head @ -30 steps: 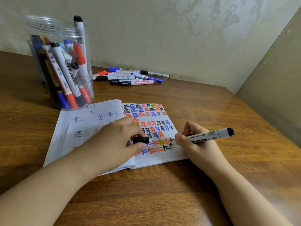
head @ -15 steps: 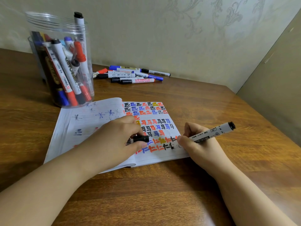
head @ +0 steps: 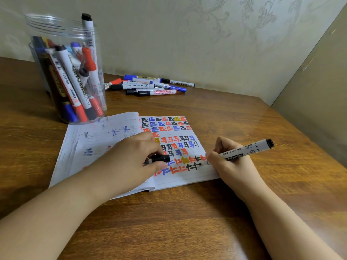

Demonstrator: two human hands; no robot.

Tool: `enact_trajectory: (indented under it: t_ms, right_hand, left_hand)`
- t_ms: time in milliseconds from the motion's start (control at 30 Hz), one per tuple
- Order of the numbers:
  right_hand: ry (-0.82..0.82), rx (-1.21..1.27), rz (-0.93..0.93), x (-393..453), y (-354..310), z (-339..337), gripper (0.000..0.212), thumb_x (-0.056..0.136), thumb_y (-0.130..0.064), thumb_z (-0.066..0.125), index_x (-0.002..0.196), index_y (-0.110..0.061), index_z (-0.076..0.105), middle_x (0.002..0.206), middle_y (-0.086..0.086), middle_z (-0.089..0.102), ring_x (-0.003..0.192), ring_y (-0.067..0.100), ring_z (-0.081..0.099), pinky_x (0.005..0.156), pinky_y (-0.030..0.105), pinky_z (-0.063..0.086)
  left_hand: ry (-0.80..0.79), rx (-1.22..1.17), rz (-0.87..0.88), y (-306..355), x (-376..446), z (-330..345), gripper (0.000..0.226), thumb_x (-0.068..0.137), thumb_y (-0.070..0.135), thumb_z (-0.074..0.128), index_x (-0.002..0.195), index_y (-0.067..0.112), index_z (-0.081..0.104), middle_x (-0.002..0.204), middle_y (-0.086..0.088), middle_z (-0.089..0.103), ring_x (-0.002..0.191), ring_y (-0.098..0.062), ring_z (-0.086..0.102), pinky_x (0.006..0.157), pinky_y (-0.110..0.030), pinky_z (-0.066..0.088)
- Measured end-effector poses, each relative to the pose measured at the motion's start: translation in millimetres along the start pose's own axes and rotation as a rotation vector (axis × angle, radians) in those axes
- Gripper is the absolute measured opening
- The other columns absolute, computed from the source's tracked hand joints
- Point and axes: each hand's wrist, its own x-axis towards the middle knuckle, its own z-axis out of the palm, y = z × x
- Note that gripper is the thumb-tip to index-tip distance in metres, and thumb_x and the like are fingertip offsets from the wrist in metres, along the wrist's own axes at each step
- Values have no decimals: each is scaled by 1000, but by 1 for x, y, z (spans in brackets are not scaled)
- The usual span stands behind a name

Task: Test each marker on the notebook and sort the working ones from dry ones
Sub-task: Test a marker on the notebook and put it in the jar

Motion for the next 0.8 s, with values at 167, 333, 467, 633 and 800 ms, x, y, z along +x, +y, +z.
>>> enact_trajectory:
  t_ms: [167,333,467,633,800]
  right_hand:
    - [-14,-57,-7,-1,-1,0,37,82,-5,61,59,-15,34,48,-9,33,45,3,28,41,14,21]
    - [73,5,22,-1,0,-1,32,82,-10,61,61,-11,37,51,-3,39,49,8,35,43,19,27]
    - [94,252,96,4,-19,-2,24,82,-18,67,70,-11,48,47,-6,51,41,3,43,40,20,34]
    - [-112,401,85,23,-65,3,28,74,-33,65,70,-10,49,50,-5,52,45,3,44,45,15,36]
    - [8,652,160,42,-73,33,26,92,-10,54,67,-12,44,46,-6,45,43,5,35,42,15,30]
  left_hand:
    - [-10,3,-3,1,0,0,20,82,40,61,97,29,66,89,17,49,82,-2,52,70,-18,41]
    - [-22,-28,-14,0,1,-2,17,81,40,62,96,32,65,88,17,49,80,1,51,68,-19,40]
    - [-5,-104,-28,3,2,-10,13,82,38,61,95,37,63,87,19,52,81,4,49,64,-12,37]
    - [63,-216,-123,3,5,-20,13,85,33,60,94,42,58,88,28,57,84,16,54,66,-1,41]
    - [138,-213,-209,-3,8,-23,20,90,32,53,108,35,60,96,20,62,78,13,54,61,-1,42]
